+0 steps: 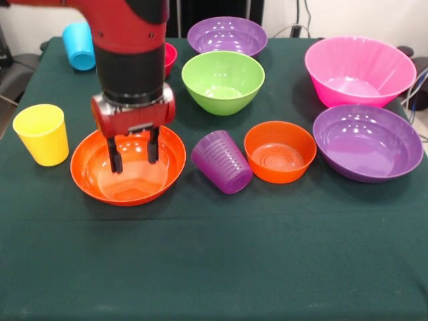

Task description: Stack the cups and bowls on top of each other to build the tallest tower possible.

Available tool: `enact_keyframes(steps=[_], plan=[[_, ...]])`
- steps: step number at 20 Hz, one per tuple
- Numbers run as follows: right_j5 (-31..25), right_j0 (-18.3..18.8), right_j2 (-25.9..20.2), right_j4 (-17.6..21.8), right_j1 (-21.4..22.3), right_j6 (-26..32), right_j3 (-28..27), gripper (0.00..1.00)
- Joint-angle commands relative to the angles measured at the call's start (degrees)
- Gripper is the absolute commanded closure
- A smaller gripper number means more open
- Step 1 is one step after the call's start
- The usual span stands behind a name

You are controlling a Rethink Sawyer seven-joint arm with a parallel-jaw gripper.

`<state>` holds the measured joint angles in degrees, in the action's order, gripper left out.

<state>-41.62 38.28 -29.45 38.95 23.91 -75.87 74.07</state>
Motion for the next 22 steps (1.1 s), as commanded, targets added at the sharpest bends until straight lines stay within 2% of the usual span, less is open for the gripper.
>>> enact_keyframes(steps=[1,3,5,9,11,14,19,22], plan=[[-2.9,-1.1,0.9,0.6,-8.5,3.1,-6.0,0.00],[-0.6,-0.6,-0.2,0.9,-8.8,4.4,-5.2,0.00],[-1.9,-1.1,0.6,0.6,-7.3,3.5,-4.7,0.00],[-6.4,-1.1,2.1,-0.5,1.8,3.5,-0.1,0.00],[-8.3,-0.9,2.5,-1.3,2.6,3.5,0.5,0.00],[-7.6,-0.8,2.8,-1.5,3.7,2.2,2.4,0.00],[-4.2,-1.2,3.4,-0.9,1.1,-0.6,3.7,0.00],[-7.2,-1.6,4.3,-2.3,3.1,-1.7,5.7,0.00]])
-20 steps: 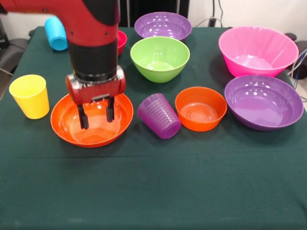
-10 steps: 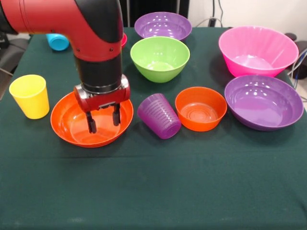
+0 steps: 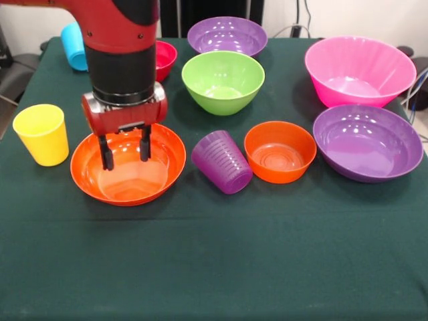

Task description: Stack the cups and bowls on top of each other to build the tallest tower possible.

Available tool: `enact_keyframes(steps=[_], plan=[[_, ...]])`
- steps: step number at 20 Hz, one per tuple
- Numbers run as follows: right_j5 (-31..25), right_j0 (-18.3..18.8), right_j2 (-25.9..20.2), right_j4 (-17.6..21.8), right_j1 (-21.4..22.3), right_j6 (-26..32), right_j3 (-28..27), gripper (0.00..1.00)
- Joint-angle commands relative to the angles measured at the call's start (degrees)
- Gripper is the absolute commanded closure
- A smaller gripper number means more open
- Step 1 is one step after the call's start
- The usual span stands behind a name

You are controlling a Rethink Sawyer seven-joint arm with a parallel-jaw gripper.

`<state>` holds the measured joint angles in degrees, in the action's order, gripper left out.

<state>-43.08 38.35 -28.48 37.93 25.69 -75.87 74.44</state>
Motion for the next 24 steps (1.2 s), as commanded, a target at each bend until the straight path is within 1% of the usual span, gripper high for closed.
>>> enact_keyframes(steps=[1,3,8,10,12,15,16,17,18,20,21,22,24], plan=[[-6.5,-1.6,3.6,-1.7,1.3,-1.9,6.0,0.00],[-4.0,-1.0,4.0,-2.0,0.9,-3.4,8.5,0.00],[2.5,-1.2,4.8,-3.2,-0.8,-7.8,13.0,0.00],[5.4,-2.1,5.1,-3.1,-1.2,-9.6,14.0,0.00],[6.6,-2.5,5.2,-3.5,-1.5,-10.2,15.1,0.00],[8.1,-1.7,4.9,-5.2,-3.0,-10.8,17.5,0.00],[7.6,-1.2,4.5,-6.2,-3.7,-10.2,18.1,0.00],[7.9,-0.9,4.5,-6.2,-3.9,-9.6,18.8,0.00],[10.0,-0.5,4.1,-5.5,-4.1,-8.8,19.5,0.00],[12.3,-0.5,5.0,-5.1,-4.5,-10.0,20.4,0.00],[13.2,-0.5,5.3,-5.4,-4.5,-10.9,21.1,0.00],[12.8,-1.1,6.1,-6.1,-3.8,-12.3,21.9,0.00],[14.1,-2.5,7.7,-5.9,-1.5,-14.6,24.4,0.00]])
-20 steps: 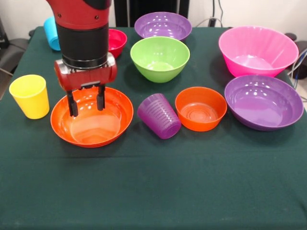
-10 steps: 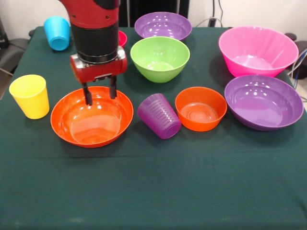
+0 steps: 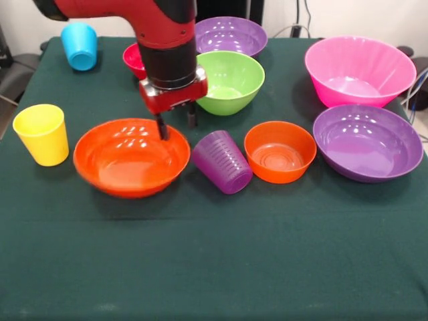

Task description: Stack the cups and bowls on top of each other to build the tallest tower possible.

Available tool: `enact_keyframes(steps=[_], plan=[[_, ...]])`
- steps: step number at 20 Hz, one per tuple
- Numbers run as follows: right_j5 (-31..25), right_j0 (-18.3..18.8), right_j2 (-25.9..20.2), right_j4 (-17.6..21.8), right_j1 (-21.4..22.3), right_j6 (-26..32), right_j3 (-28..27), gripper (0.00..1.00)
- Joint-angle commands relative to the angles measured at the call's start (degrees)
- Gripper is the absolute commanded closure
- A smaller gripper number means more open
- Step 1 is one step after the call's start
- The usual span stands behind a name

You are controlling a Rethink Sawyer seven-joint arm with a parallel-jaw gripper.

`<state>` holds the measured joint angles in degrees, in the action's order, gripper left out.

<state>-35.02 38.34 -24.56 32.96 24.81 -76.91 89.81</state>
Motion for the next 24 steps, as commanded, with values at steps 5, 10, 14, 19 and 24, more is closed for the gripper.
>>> enact_keyframes(steps=[5,10,14,19,24], plan=[[8.5,-5.6,6.4,-1.6,1.2,-16.4,10.7,0.00],[10.1,-8.5,8.5,-1.3,3.0,-18.0,11.6,0.00],[9.5,-9.1,7.9,-2.0,2.8,-17.8,11.5,0.00],[3.3,-9.3,5.3,-3.2,1.4,-13.4,7.2,0.00],[1.8,-7.5,1.3,-3.3,6.5,-7.4,9.3,0.00]])
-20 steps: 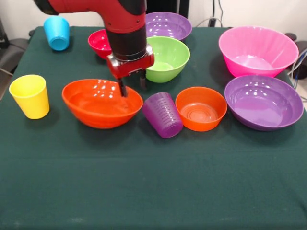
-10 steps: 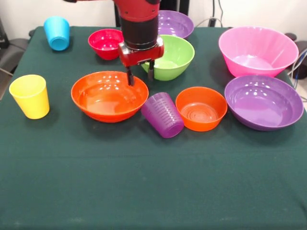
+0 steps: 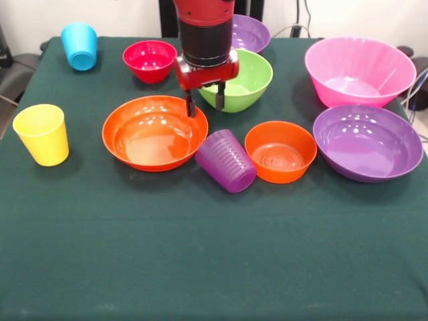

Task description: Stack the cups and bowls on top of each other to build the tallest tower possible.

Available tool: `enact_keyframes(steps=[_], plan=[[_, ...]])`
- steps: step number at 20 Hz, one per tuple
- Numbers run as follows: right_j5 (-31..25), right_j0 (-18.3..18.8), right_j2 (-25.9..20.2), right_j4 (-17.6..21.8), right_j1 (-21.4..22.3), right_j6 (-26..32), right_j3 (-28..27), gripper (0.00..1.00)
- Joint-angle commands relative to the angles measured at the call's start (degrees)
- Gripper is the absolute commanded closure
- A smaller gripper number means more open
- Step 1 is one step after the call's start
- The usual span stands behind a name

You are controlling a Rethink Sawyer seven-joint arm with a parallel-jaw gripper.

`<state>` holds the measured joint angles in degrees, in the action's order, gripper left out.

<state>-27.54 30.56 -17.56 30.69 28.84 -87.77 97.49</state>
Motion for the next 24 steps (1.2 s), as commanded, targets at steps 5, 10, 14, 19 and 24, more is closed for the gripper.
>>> enact_keyframes(steps=[5,10,14,19,24], plan=[[-3.2,8.2,-20.8,2.8,1.2,19.3,5.2,0.00],[1.4,15.5,-33.2,6.0,-0.9,22.2,10.4,0.00],[-0.1,16.8,-35.7,8.5,-2.2,22.5,10.4,0.00],[-4.0,15.1,-32.7,11.2,-3.0,19.4,9.7,0.00],[1.6,12.8,-29.1,17.9,-3.4,14.0,10.6,0.00]])
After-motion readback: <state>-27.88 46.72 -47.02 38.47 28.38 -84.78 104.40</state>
